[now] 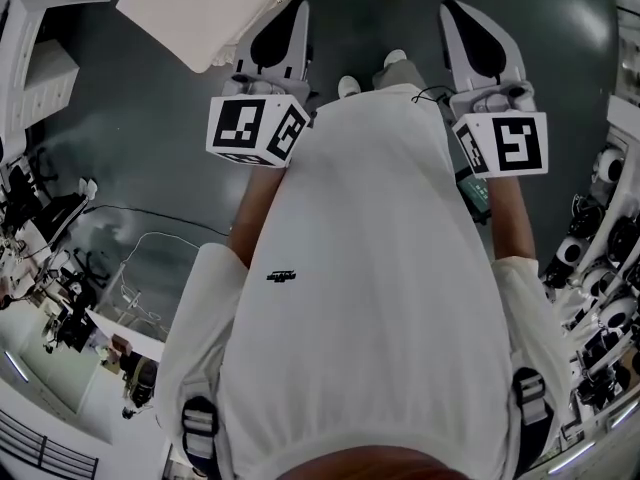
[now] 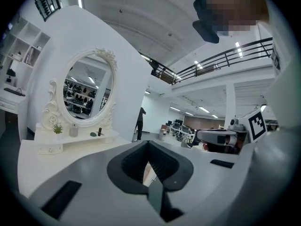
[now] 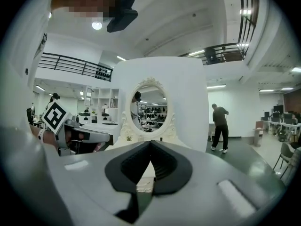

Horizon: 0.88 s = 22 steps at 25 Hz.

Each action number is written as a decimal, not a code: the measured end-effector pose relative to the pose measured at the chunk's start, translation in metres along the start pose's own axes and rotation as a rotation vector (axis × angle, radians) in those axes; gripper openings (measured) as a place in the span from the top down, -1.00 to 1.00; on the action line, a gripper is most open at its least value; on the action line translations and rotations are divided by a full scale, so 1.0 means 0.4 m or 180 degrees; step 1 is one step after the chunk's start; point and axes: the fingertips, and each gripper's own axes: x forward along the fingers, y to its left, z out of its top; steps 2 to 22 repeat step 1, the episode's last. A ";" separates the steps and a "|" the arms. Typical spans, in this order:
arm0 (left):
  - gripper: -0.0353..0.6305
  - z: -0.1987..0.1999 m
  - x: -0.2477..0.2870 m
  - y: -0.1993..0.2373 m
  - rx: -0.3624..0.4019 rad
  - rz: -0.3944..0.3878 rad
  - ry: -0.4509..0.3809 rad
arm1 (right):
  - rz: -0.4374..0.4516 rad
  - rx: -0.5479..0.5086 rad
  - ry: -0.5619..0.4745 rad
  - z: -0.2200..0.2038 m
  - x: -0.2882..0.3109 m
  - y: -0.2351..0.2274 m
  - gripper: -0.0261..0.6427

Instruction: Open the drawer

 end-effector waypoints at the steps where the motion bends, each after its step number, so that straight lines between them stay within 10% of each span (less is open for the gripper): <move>1: 0.87 0.003 0.004 -0.001 -0.0002 0.0008 -0.0014 | -0.0015 0.0015 0.0005 0.001 -0.001 -0.009 0.89; 22: 0.87 0.003 0.004 -0.001 -0.0002 0.0008 -0.0014 | -0.0015 0.0015 0.0005 0.001 -0.001 -0.009 0.89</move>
